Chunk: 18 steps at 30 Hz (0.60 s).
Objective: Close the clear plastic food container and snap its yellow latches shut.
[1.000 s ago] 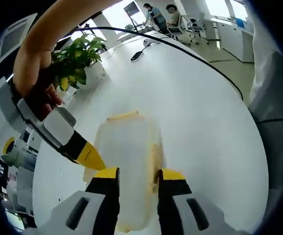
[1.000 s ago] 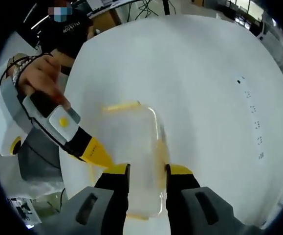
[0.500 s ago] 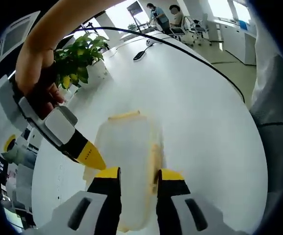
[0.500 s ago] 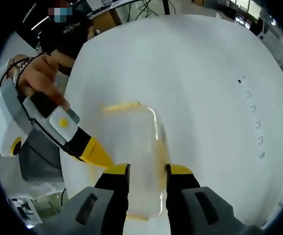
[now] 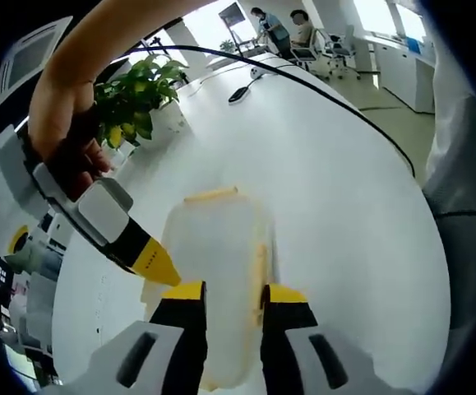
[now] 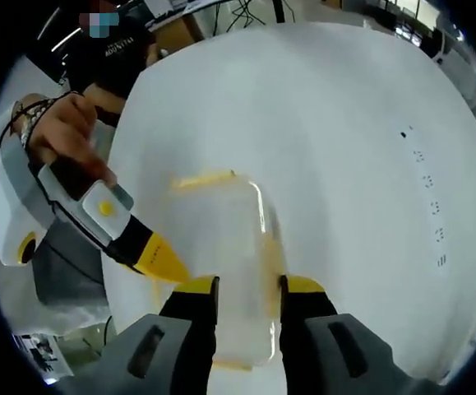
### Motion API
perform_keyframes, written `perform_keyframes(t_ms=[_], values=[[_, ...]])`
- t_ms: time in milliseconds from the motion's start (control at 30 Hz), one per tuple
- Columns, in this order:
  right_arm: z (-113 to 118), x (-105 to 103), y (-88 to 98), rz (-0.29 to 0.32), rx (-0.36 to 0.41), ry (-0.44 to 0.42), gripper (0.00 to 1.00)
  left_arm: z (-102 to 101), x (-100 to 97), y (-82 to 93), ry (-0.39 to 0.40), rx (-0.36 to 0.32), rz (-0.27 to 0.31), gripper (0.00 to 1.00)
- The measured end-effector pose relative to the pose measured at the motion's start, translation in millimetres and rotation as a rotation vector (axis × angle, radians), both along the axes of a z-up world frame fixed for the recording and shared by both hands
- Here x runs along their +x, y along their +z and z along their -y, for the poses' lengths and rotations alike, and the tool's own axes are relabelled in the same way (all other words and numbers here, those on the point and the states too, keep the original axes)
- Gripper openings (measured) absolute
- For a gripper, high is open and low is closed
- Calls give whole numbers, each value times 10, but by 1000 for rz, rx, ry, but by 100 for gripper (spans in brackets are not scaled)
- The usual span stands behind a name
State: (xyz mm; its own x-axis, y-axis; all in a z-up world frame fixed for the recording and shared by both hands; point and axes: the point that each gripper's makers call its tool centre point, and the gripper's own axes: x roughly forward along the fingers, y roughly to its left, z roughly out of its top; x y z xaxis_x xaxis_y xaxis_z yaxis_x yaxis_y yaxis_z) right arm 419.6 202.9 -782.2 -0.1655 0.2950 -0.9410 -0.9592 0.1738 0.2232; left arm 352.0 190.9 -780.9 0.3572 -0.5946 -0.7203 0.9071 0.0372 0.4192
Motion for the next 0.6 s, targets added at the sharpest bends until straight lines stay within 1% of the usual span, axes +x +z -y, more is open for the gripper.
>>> perform_keyframes(t_ms=[233, 267, 300, 333, 400, 467, 600], values=[[-5, 2, -9, -26, -20, -9, 25, 8, 8, 23, -3, 0, 18, 18], [26, -69, -18, -60, -34, -11, 24, 11, 5, 17, -2, 0, 16, 18], [8, -20, -29, -42, -14, -9, 24, 10, 7, 18, -3, 0, 17, 18], [13, -33, -38, -59, 3, -16, 24, 8, 6, 15, -8, 1, 20, 18], [21, -49, -40, -65, 28, -32, 24, 8, 7, 18, -8, -1, 21, 18], [7, -72, -42, -58, 31, -21, 24, 8, 6, 21, -8, -2, 22, 18], [-29, -94, -44, -42, 0, 16, 25, 13, -2, 23, -12, 3, 26, 19]])
